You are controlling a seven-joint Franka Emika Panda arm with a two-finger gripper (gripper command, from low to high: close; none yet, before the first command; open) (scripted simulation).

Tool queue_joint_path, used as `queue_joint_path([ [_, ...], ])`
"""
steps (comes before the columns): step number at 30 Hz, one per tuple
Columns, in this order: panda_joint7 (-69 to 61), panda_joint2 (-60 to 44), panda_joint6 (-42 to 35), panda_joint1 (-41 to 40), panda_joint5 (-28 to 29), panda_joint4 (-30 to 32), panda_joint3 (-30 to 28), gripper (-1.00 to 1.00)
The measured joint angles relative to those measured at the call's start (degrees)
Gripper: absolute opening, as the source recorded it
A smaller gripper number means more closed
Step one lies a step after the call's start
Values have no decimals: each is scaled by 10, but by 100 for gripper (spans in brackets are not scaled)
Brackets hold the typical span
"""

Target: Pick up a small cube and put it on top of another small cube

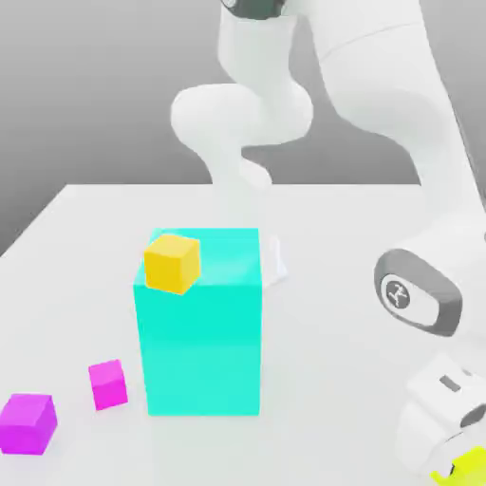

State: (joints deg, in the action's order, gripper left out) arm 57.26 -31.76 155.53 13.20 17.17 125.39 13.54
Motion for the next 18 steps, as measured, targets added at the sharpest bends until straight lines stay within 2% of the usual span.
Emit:
queue_joint_path([
  [5,-18,81,-58,-36,-45,22,20,-100],
  [18,122,170,-77,-209,-157,84,-153,-100],
])
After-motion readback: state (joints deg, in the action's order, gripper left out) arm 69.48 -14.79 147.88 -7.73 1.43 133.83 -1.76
